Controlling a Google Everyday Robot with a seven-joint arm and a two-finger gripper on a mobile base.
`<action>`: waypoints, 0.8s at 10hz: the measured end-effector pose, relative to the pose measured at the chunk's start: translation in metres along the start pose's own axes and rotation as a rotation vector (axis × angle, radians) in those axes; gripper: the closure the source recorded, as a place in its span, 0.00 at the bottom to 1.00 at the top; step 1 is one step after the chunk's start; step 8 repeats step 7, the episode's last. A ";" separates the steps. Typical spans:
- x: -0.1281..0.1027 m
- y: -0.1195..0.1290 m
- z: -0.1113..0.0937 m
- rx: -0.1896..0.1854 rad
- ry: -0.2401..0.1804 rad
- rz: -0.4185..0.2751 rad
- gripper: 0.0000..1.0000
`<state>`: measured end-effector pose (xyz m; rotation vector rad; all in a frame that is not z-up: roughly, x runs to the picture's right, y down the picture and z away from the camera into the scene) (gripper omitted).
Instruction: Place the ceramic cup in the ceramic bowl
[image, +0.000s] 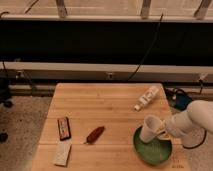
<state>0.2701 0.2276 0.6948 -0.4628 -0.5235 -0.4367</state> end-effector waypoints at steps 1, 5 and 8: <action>0.000 0.000 0.000 0.000 -0.001 -0.001 0.56; -0.001 0.002 0.000 -0.003 -0.010 -0.003 0.56; -0.001 0.002 -0.001 -0.001 -0.012 -0.004 0.55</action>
